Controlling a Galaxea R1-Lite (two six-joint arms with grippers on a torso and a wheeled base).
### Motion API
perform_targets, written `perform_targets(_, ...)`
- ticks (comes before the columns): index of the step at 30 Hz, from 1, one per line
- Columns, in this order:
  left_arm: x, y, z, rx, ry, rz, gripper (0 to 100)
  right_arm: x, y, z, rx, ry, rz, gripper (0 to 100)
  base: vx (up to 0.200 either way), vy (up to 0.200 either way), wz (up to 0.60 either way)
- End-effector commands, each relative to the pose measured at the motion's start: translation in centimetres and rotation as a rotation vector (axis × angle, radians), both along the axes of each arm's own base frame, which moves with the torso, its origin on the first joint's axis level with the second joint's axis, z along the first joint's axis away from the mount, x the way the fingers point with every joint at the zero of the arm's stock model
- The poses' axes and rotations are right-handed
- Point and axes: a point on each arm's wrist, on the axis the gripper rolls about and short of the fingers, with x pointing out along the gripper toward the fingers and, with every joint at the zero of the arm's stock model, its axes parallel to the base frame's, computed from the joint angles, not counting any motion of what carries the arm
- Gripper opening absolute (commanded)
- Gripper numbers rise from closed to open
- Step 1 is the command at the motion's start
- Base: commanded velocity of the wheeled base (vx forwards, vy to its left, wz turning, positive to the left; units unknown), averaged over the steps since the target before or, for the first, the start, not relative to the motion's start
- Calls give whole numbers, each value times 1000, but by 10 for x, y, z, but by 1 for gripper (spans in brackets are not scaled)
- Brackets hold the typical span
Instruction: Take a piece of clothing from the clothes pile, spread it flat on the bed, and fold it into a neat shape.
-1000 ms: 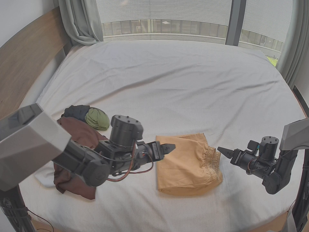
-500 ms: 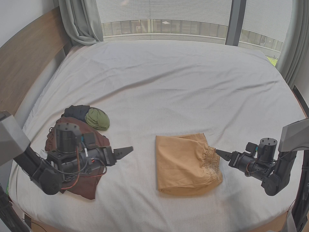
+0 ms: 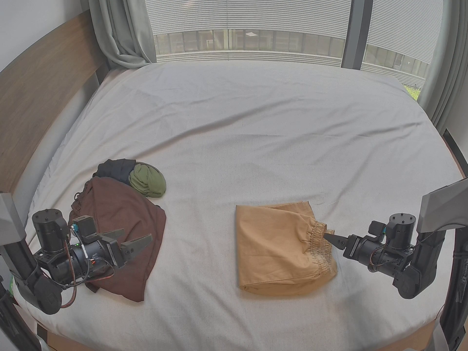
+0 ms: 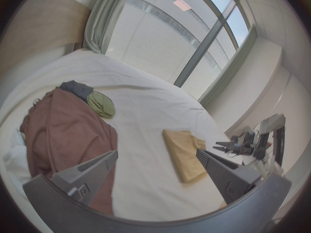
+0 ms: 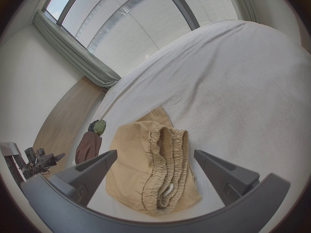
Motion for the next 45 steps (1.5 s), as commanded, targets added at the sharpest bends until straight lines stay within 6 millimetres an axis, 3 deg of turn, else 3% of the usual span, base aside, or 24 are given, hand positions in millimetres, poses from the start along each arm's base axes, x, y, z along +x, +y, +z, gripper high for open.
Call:
perform_targets(1, -8, 12, -26, 68, 60, -1, 100, -1, -1, -10, -8, 34, -1, 100, 0, 0, 0)
perform_targets(17, -21, 12, -37, 118, 68, -72, 100, -7, 5, -46, -28, 165, 25, 100, 0, 0, 0)
perform_targets(37, -23, 11, -40, 119, 87, -80, 100, -6, 37, -55, 79, 222, 57, 100, 0, 0, 0)
perform_targets(45, -23, 11, -40, 119, 89, -80, 100, -2, 37, -62, 77, 226, 50, 100, 0, 0, 0)
